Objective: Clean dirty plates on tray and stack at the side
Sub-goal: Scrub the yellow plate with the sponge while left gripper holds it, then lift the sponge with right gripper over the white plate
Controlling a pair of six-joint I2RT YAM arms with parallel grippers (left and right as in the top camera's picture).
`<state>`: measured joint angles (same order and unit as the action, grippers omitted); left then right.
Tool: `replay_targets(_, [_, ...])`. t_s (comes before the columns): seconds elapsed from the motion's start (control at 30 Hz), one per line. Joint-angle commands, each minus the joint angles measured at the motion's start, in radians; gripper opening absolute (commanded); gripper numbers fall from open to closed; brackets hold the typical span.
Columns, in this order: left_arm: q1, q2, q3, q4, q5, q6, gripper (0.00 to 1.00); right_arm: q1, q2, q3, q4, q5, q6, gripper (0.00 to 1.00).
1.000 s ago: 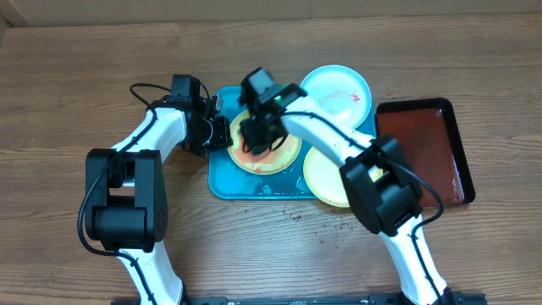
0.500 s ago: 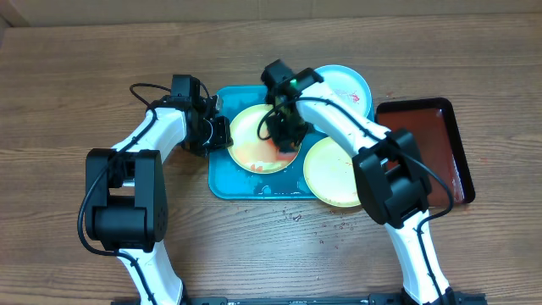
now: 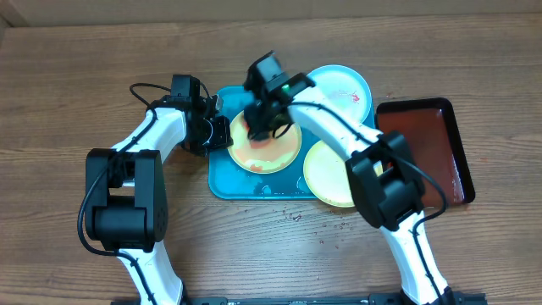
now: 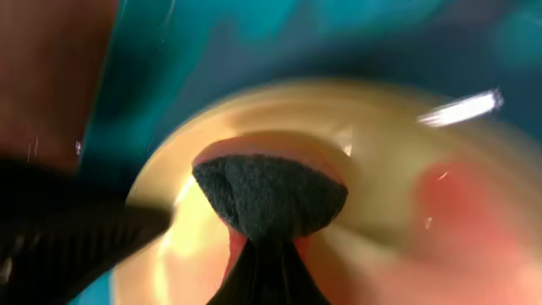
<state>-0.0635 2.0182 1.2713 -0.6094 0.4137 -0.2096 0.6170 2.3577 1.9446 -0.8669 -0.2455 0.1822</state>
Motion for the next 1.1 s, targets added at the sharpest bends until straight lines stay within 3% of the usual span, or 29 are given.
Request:
replay_targets(0.0, [0.006, 0.024, -0.026, -0.007, -0.058, 0.003, 0.04, 0.025, 0.015, 0.003, -0.062, -0.041, 0.000, 0.04])
replay_targets(0.2, [0.006, 0.024, -0.026, -0.006, -0.058, 0.004, 0.04, -0.014, 0.015, 0.003, -0.233, 0.157, 0.000, 0.04])
replay_targets(0.47, [0.006, 0.024, -0.026, 0.005, -0.058, 0.004, 0.04, -0.057, 0.015, 0.003, -0.203, 0.410, 0.000, 0.04])
replay_targets(0.6, [0.006, 0.024, -0.026, 0.009, -0.058, 0.003, 0.04, -0.054, 0.015, 0.007, -0.117, 0.308, 0.001, 0.04])
replay_targets(0.77, [0.006, 0.024, -0.026, 0.009, -0.058, 0.000, 0.04, -0.064, 0.010, 0.084, -0.118, 0.033, 0.000, 0.04])
replay_targets(1.07, [0.006, 0.024, -0.026, 0.017, -0.082, 0.000, 0.04, -0.171, -0.031, 0.362, -0.392, -0.037, -0.004, 0.04])
